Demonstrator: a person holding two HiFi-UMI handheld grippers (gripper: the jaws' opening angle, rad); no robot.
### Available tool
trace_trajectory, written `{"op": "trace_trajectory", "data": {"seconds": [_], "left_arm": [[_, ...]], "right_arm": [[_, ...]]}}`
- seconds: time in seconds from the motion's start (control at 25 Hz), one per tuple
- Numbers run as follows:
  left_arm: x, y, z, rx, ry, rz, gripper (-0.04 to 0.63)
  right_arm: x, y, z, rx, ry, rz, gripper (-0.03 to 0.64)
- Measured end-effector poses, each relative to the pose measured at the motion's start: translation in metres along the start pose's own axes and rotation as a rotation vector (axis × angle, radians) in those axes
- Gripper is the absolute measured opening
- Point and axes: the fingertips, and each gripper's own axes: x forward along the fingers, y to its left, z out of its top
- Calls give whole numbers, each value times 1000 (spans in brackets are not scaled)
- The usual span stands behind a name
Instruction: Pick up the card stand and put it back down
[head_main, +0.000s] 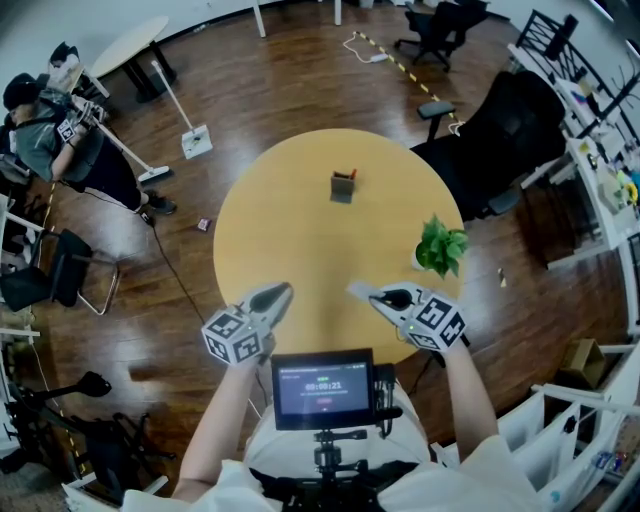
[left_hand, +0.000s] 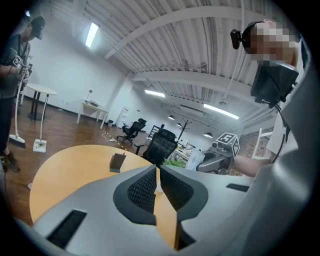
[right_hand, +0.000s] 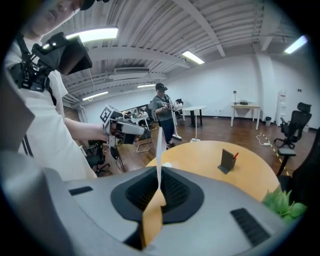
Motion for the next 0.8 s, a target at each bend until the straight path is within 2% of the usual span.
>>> {"op": "trace_trajectory", "data": {"seconds": [0.8], "left_arm": [[6,9,-24,-3,53,27,21]], "right_arm": [[28,-7,-46,62,42,3,26]]}}
